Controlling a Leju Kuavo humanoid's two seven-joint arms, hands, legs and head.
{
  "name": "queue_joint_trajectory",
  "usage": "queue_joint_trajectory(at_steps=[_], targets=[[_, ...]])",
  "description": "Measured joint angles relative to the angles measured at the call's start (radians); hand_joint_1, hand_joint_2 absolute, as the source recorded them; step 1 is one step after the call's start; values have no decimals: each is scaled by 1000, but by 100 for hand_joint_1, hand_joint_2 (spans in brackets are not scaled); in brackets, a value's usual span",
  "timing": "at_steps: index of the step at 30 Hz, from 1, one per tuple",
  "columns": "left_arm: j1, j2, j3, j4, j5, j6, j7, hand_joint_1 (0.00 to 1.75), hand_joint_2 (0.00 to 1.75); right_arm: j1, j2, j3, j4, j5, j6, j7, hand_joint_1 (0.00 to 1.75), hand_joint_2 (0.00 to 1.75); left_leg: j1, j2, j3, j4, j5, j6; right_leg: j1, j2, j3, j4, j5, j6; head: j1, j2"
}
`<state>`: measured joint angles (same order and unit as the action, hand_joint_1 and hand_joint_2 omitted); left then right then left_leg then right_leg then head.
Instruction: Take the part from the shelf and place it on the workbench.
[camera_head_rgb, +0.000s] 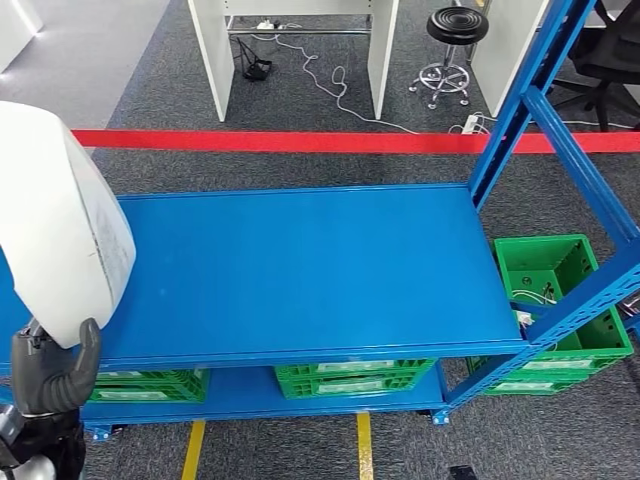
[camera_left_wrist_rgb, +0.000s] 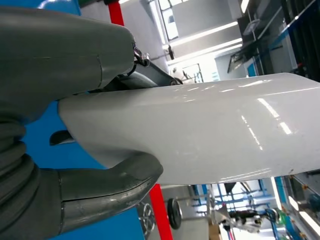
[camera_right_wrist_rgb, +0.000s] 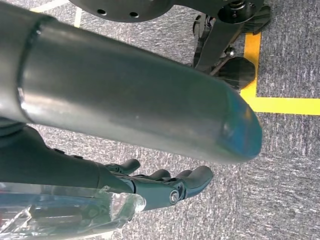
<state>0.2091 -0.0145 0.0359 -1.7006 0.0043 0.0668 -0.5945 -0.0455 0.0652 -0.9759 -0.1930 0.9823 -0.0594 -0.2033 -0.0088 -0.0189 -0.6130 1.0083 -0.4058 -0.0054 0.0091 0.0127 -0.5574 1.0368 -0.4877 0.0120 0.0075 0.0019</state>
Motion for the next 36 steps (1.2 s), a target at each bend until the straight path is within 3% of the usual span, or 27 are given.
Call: queue_joint_trajectory(at_steps=[16,25,31,36], targets=[[1,-12,-6,-16,-1,43,-60,175,175,-3,0,-1,0,17,6,-11,0,0,0,0,0,0,0,0,0,0,0,0,0,0,0,0],[1,-56,-16,-32,-155,316,-103,175,175,-8,0,-1,0,36,6,-16,0,0,-1,0,0,0,0,1,-1,0,1,0,0,1,0,0],[0,-66,-60,-32,-158,389,-103,175,175,-6,0,-1,0,47,2,15,0,0,-5,0,0,1,-2,4,-5,0,1,-1,1,5,0,0],[1,-65,-85,-32,-128,428,-103,175,175,-3,0,-1,0,50,-2,40,0,0,-12,0,0,4,-6,14,-13,0,2,-2,-1,14,0,0]])
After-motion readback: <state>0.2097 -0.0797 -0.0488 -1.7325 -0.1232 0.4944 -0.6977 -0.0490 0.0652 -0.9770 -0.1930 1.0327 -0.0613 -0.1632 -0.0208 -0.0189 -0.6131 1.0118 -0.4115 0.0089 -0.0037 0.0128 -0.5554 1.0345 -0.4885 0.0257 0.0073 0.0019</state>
